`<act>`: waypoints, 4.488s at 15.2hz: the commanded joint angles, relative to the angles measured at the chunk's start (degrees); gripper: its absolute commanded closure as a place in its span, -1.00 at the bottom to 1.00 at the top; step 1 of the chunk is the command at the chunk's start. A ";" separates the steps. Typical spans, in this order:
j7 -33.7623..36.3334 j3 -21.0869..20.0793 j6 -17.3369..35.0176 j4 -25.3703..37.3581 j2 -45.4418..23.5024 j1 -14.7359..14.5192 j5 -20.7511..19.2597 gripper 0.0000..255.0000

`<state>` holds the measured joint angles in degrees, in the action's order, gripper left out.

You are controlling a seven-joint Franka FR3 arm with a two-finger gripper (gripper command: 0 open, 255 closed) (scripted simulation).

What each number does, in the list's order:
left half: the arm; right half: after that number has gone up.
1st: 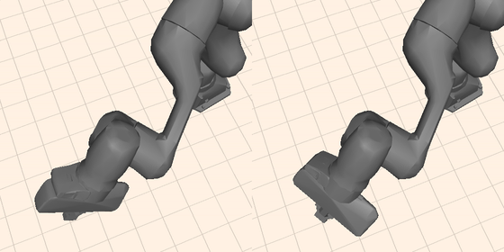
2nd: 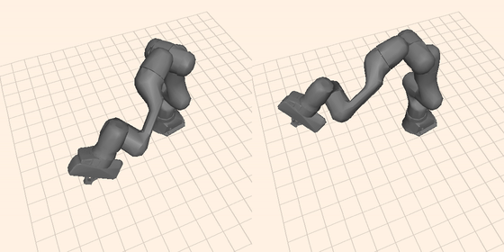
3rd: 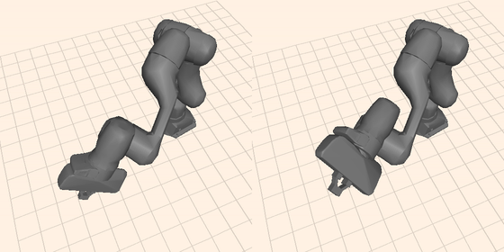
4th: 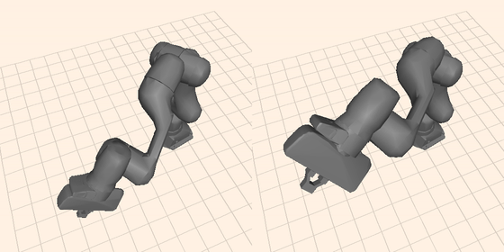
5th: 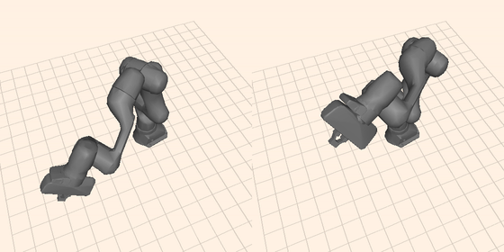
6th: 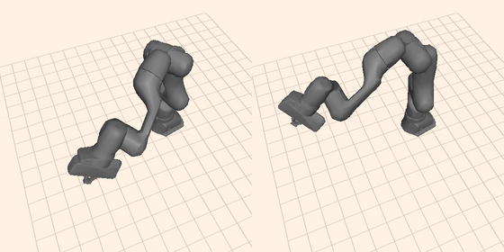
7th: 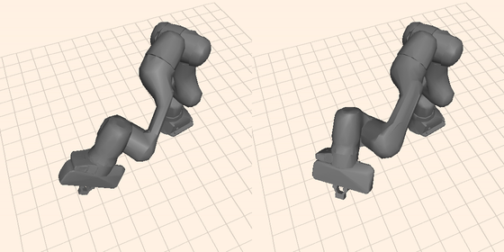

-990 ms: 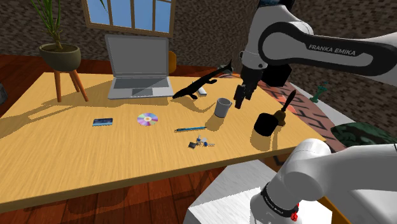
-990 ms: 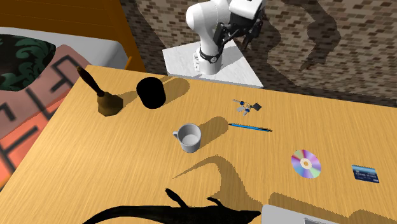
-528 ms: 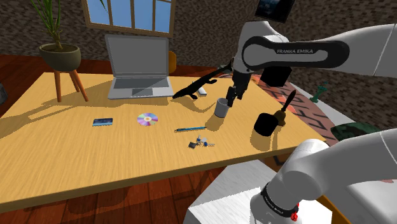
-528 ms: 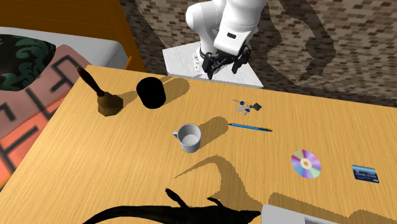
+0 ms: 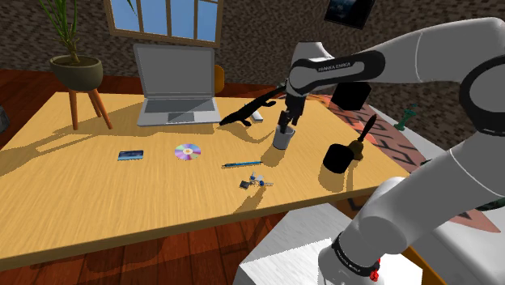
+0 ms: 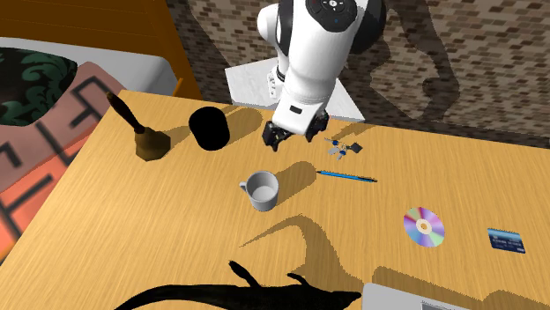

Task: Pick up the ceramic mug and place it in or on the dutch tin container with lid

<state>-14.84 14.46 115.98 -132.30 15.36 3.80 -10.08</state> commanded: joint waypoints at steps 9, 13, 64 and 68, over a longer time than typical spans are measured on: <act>-6.84 3.65 8.47 9.06 -16.93 1.35 4.76 -1.00; -7.17 3.77 11.48 7.60 -18.52 1.55 5.18 -1.00; -7.46 3.21 -11.48 23.57 -11.26 1.02 3.77 1.00; -9.19 4.29 -11.81 19.21 -6.15 2.25 2.01 1.00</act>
<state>-23.30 18.28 103.98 -111.65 7.80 5.58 -7.55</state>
